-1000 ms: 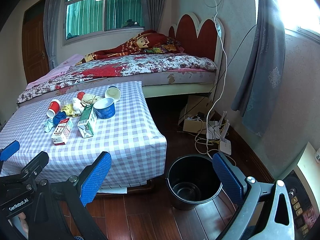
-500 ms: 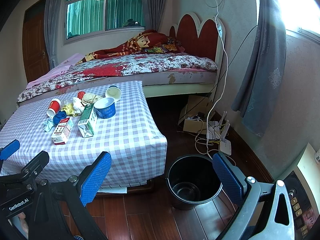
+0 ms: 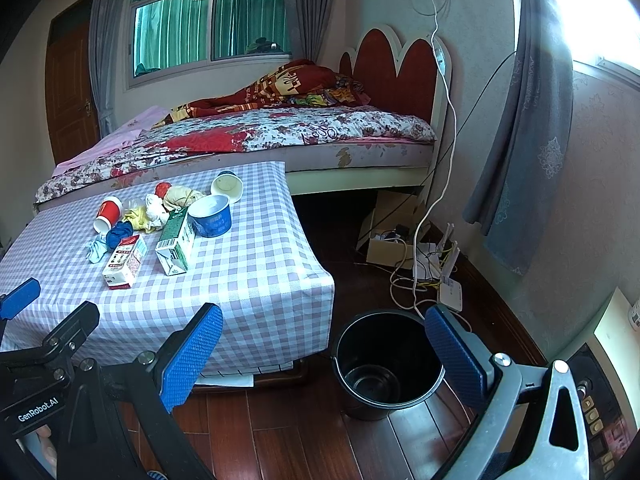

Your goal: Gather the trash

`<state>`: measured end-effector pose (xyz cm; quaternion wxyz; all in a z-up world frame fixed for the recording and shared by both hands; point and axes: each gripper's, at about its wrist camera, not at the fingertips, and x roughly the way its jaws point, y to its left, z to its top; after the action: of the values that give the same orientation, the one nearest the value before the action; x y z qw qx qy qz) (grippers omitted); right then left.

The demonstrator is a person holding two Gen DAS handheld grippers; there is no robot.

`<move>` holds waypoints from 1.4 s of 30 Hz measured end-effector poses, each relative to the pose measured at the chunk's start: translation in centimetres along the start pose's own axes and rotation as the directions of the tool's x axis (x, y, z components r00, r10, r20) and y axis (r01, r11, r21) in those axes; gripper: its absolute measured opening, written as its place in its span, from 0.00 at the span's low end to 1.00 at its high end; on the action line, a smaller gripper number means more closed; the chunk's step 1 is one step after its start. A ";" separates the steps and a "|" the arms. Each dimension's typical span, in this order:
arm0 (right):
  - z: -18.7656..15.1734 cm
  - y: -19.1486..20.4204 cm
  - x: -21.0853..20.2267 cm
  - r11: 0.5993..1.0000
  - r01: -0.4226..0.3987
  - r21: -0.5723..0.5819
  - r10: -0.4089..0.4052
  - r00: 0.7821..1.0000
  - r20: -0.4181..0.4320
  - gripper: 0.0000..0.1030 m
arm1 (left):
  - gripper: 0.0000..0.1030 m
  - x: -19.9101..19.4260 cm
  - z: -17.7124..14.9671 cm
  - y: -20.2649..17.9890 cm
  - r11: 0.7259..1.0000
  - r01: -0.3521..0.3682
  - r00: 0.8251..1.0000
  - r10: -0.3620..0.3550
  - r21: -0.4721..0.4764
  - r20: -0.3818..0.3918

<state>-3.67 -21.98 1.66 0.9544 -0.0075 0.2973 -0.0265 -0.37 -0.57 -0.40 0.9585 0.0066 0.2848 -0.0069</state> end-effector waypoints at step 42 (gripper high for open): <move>-0.7 8.5 8.4 0.965 -0.216 -0.151 0.199 0.973 -0.119 0.99 | 0.99 8.0 -2.1 10.1 0.977 -0.197 0.973 0.184 -0.083 -0.140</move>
<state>3.23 -13.96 -3.89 0.9315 -0.0529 0.3462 0.0977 5.33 9.44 -6.46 0.9332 -0.0117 0.3452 0.0992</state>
